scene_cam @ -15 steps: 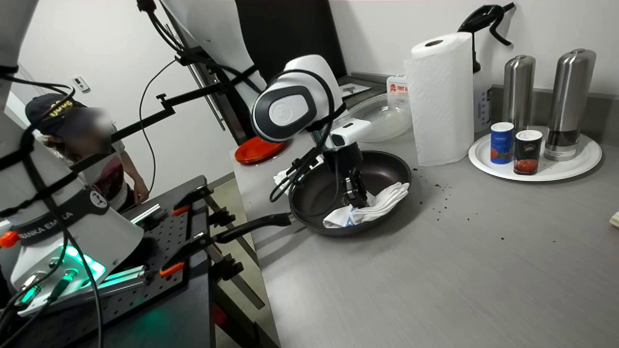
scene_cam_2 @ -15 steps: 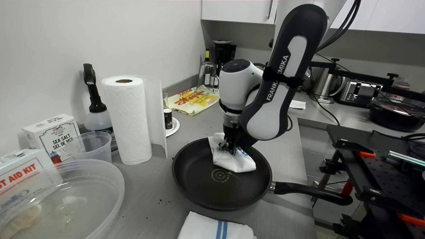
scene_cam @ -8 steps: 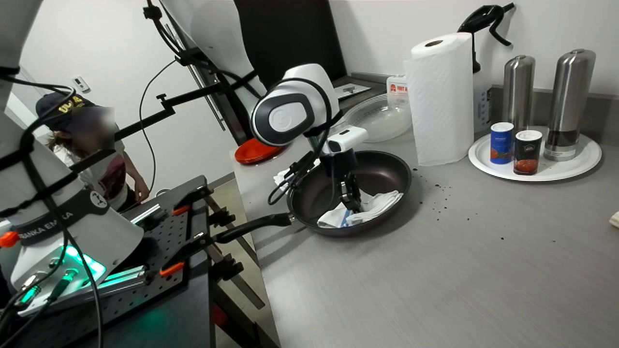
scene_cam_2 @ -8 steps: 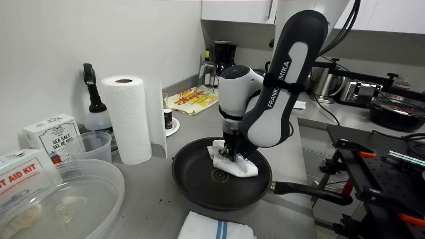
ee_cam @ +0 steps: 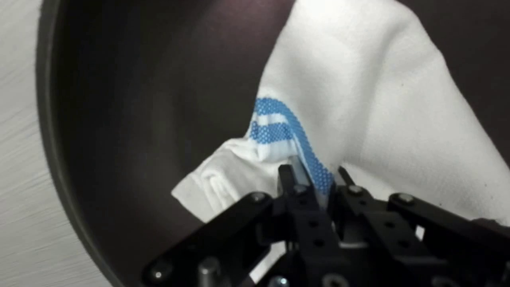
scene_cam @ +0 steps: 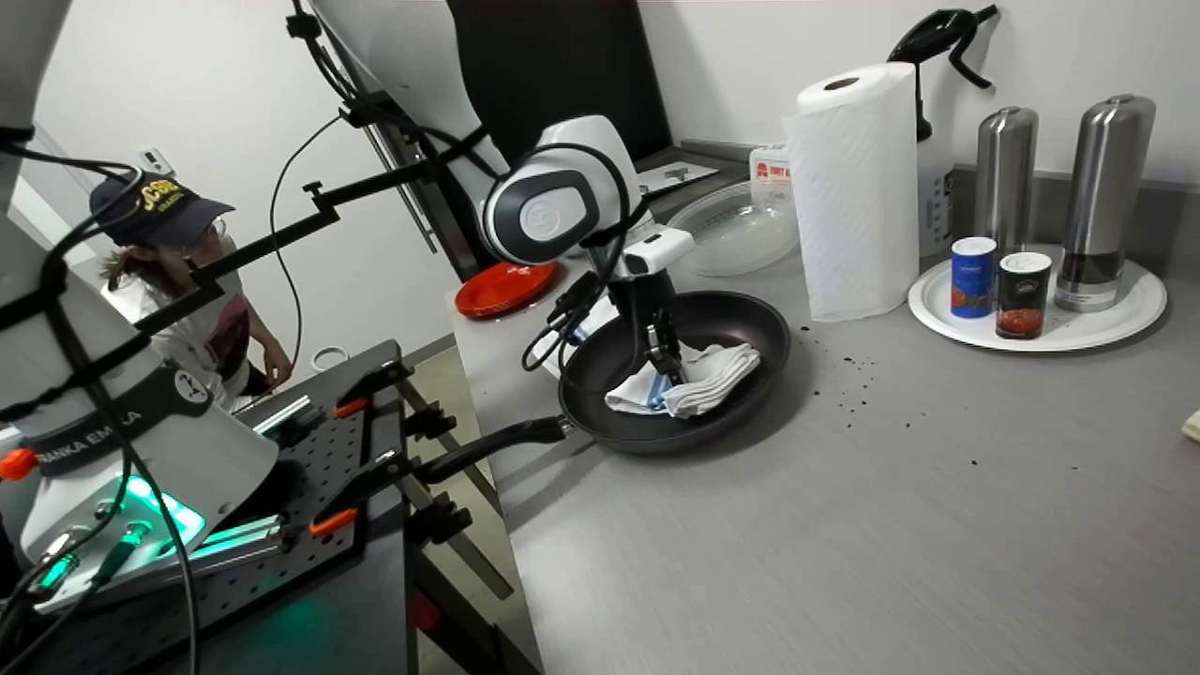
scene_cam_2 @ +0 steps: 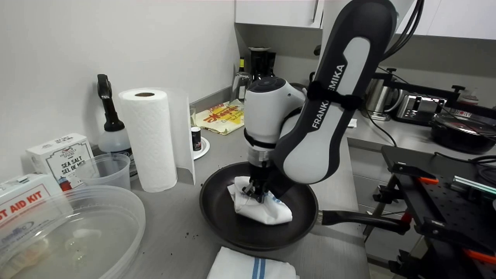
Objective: Use the right white towel to wipe the pan
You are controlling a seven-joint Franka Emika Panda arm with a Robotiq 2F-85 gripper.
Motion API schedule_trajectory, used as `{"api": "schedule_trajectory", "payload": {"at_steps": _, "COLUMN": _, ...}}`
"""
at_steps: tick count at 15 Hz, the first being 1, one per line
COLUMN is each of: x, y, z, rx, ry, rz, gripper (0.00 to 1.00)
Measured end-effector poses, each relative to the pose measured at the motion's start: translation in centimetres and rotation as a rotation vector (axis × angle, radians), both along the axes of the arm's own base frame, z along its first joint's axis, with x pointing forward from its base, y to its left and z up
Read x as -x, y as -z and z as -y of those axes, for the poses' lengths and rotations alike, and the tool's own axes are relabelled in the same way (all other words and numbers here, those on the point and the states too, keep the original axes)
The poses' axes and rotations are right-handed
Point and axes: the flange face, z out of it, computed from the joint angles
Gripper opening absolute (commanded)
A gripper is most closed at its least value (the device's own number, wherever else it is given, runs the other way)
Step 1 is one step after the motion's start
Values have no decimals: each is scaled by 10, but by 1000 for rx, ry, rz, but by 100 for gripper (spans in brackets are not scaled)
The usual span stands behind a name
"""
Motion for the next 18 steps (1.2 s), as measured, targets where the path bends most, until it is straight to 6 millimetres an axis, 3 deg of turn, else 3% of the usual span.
{"api": "schedule_trajectory", "payload": {"at_steps": 9, "x": 0, "y": -1, "z": -66, "rx": -133, "ry": 16, "rz": -17, "gripper": 3}}
{"api": "schedule_trajectory", "payload": {"at_steps": 18, "x": -3, "y": -3, "z": -63, "rx": -242, "ry": 146, "rz": -39, "gripper": 3}}
